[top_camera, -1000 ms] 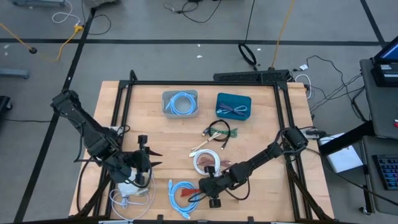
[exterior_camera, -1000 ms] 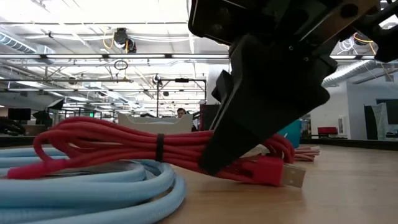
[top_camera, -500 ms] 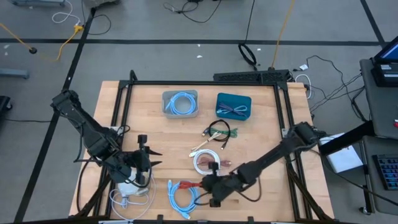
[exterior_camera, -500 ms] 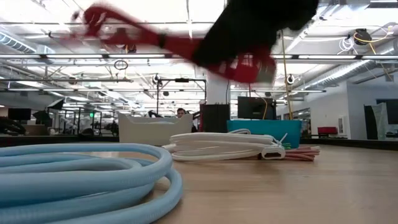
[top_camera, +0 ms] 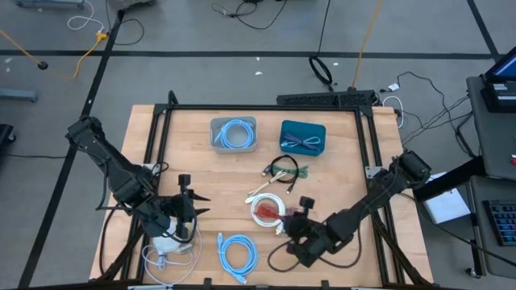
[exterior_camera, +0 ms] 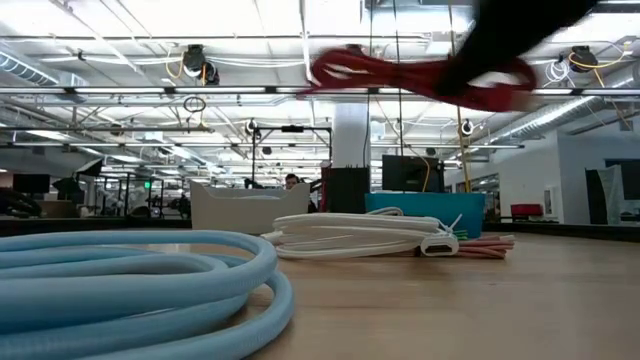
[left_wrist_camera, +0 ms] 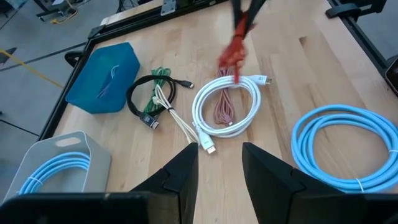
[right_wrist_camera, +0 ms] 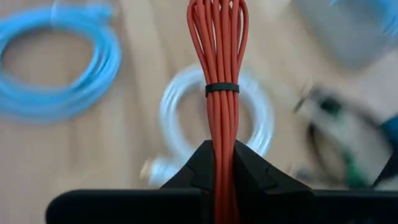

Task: Pick & Place USB Port
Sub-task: Move the red charger cable to the bottom center of the table

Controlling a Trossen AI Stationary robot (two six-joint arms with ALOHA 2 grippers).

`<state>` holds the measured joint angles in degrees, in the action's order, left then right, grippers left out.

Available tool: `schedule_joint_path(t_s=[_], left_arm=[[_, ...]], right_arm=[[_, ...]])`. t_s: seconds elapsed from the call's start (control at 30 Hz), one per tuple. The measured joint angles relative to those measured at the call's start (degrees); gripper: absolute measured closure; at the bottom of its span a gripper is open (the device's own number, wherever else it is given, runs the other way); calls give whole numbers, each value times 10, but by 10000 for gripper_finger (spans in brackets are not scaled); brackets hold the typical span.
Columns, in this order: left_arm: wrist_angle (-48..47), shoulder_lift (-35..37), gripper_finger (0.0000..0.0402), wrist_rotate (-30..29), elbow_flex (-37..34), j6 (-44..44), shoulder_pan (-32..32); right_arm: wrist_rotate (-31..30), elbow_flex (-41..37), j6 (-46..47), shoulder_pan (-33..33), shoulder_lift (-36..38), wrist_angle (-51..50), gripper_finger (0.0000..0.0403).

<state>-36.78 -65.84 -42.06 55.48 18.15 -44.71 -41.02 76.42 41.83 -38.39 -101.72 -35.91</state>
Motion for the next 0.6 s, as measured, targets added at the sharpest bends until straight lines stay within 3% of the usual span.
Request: schedule_joint_path(t_s=[0.23, 0.6], left_arm=[[-2, 0, 273, 0, 0, 0, 0], [2, 0, 273, -9, 0, 4, 0]], right_arm=[[113, 0, 193, -63, -14, -108, 383], [134, -27, 279, -104, -71, -77, 383]])
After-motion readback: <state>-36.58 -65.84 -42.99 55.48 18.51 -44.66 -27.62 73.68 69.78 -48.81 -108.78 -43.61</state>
